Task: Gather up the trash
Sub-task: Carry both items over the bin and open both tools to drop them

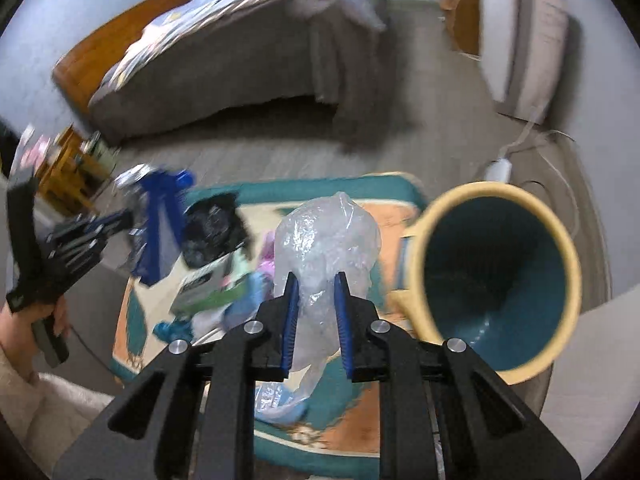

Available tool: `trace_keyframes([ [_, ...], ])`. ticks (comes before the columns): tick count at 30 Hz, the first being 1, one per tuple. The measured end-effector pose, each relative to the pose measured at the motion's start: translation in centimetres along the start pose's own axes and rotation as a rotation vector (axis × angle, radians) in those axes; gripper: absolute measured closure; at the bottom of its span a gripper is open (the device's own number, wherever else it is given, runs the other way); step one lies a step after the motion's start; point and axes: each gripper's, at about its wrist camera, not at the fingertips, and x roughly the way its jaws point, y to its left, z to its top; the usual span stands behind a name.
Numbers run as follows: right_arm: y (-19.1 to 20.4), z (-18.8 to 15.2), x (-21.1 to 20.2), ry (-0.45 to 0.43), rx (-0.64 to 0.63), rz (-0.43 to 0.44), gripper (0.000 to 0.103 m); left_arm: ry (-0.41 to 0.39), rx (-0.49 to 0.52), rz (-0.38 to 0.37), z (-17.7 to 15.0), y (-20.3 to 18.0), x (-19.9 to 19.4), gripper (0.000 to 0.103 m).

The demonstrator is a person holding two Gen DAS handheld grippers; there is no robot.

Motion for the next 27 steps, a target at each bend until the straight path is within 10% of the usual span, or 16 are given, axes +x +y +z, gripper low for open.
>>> trace_keyframes([
  [13, -13.6, 0.7, -1.2, -0.122, 0.264, -0.309, 0.086, -0.030, 0.158, -0.227, 6.1, -14.2, 2.1, 0.095],
  [21, -18.1, -1.1, -0.3, -0.108, 0.387, -0.353, 0.083, 0.007, 0.261, -0.335, 8.5, -24.1, 6.4, 0.094],
  [27, -18.2, -1.3, -0.4, -0.122, 0.390, -0.382, 0.048, 0.025, 0.272, -0.364, 9.0, -26.1, 8.4, 0.083],
])
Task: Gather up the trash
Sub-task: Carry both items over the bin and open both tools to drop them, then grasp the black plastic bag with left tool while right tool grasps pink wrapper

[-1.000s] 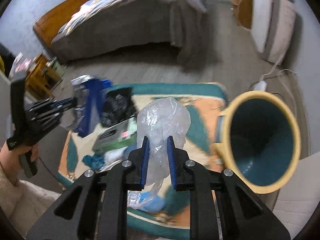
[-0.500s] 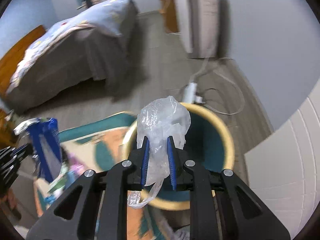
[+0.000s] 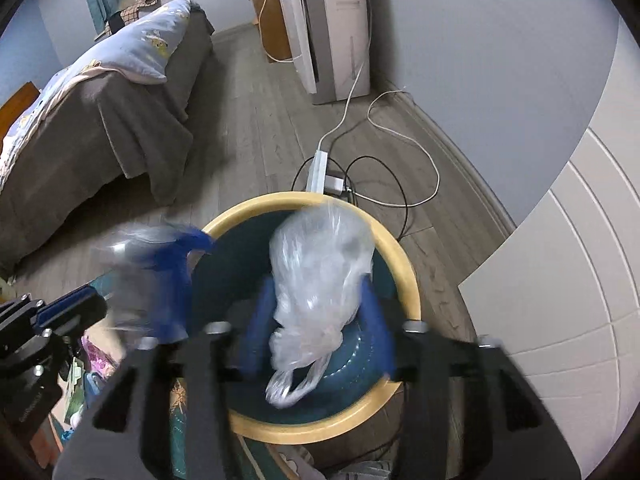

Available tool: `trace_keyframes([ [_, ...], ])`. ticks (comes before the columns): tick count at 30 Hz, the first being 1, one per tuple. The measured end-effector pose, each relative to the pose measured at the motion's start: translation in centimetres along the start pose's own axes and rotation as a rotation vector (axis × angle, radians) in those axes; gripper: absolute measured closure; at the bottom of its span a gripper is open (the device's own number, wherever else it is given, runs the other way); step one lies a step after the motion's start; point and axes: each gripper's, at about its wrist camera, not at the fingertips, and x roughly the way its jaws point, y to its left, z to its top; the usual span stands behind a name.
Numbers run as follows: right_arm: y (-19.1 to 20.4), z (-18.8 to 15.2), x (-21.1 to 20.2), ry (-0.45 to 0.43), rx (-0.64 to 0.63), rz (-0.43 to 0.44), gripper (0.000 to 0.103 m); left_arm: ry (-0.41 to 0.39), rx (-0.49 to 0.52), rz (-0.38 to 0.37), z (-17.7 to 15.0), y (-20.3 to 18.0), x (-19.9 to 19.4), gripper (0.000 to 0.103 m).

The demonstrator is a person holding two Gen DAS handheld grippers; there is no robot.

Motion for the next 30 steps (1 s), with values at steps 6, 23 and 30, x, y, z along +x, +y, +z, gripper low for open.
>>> trace_keyframes([
  [6, -0.2, 0.1, 0.2, -0.004, -0.011, 0.000, 0.033, -0.044, -0.013, 0.033, -0.2, 0.8, -1.1, 0.042],
  [23, 5.6, -0.5, -2.5, -0.057, -0.184, 0.016, 0.006, -0.133, -0.160, 0.275, -6.1, 10.0, -12.0, 0.006],
  [30, 11.2, -1.2, -5.3, -0.085, -0.300, 0.077, 0.006, -0.147, -0.259, 0.376, -10.8, 15.1, -17.1, 0.006],
])
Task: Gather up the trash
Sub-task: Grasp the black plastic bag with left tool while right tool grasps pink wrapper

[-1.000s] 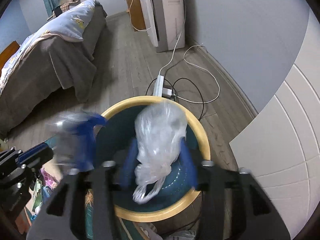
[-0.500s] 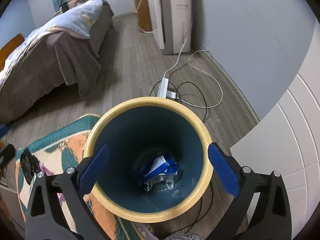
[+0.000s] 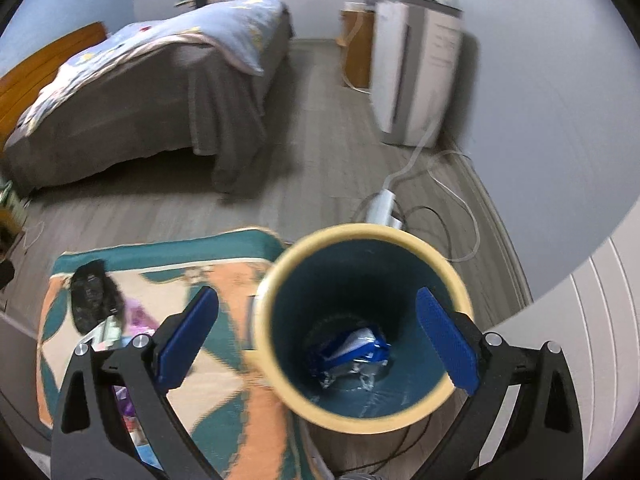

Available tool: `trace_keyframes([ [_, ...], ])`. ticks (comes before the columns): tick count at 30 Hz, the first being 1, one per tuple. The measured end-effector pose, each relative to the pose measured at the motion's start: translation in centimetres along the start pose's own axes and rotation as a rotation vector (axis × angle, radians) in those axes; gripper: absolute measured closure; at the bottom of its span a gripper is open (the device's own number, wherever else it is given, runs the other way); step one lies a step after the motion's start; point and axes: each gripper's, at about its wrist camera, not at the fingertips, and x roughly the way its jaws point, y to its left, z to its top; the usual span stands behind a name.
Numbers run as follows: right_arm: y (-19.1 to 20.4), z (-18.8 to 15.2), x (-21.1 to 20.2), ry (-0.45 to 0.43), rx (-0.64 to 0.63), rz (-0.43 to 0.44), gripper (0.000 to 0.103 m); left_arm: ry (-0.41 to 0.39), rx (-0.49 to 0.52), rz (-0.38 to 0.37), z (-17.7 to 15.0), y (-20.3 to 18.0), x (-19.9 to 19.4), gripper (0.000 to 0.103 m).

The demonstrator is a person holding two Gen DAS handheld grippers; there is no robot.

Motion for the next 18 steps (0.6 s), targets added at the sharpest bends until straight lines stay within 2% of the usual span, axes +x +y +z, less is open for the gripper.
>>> trace_keyframes([
  [4, 3.4, 0.3, -0.1, 0.017, -0.052, 0.044, 0.006, 0.007, -0.077, 0.045, -1.3, 4.3, -1.2, 0.006],
  [8, 6.9, 0.4, 0.1, 0.034, -0.084, 0.091, 0.006, 0.007, -0.113, 0.095, -2.7, 7.3, -1.7, 0.005],
  [12, 9.8, 0.5, 1.4, 0.058, -0.097, 0.136, 0.006, 0.026, -0.163, 0.132, -3.8, 9.8, -0.9, 0.005],
  [18, 12.4, -0.6, 4.0, 0.099, -0.113, 0.175, 0.006, 0.077, -0.242, 0.142, -5.6, 11.8, 1.9, 0.005],
])
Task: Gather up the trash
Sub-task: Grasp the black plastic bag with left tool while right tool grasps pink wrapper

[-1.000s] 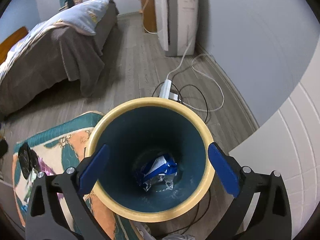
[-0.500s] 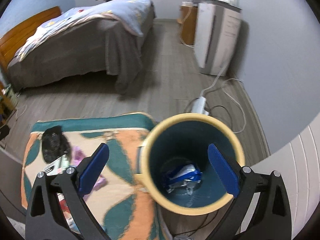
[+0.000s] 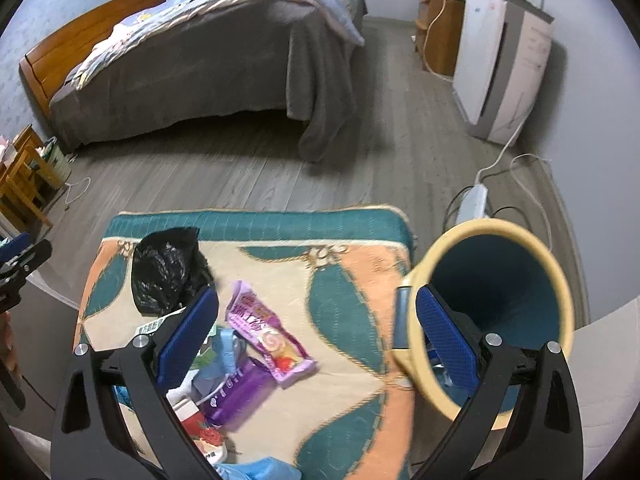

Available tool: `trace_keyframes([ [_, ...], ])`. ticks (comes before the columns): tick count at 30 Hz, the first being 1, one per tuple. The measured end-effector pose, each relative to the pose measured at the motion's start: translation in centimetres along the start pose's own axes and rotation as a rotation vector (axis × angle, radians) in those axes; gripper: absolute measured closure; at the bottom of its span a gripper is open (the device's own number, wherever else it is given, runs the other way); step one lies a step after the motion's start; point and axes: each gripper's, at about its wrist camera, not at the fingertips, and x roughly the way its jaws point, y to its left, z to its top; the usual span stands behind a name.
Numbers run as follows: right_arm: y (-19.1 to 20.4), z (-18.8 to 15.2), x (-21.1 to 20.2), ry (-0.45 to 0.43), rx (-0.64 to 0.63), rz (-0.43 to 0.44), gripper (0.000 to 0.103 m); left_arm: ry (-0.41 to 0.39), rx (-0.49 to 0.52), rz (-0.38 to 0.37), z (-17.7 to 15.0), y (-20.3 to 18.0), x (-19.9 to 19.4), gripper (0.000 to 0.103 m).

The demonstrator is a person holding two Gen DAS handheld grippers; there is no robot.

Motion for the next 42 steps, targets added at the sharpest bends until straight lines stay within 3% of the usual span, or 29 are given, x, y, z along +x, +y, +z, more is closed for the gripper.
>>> trace_keyframes([
  [7, -0.3, -1.3, 3.1, 0.061, -0.033, -0.010, 0.006, 0.035, 0.000, 0.018, -0.2, 0.2, 3.6, 0.005],
  [13, 0.0, -1.7, 6.6, 0.149, -0.058, 0.001, 0.006, 0.109, 0.066, 0.014, -0.6, -1.2, 7.9, 0.005],
  [19, 1.6, -2.1, 9.8, 0.231, -0.115, 0.054, 0.006, 0.174, 0.151, 0.015, -1.4, -2.6, 11.8, 0.005],
  [25, 3.5, -3.1, 12.3, 0.301, -0.194, 0.084, 0.006, 0.239, 0.154, 0.003, -2.1, -2.4, 14.8, 0.005],
  [35, 4.4, -3.9, 13.5, 0.331, -0.253, 0.091, 0.007, 0.284, 0.167, -0.102, -2.8, -3.2, 15.7, 0.005],
  [38, 4.2, -4.0, 13.2, 0.339, -0.263, 0.105, 0.015, 0.312, 0.179, -0.125, -3.2, -3.7, 15.9, 0.005],
  [41, 4.7, -4.3, 13.1, 0.344, -0.290, 0.114, 0.030, 0.328, 0.192, -0.137, -3.5, -4.0, 15.8, 0.008],
  [42, 4.9, -4.6, 12.9, 0.342, -0.301, 0.117, 0.040, 0.326, 0.203, -0.140, -3.5, -4.2, 15.7, 0.013],
])
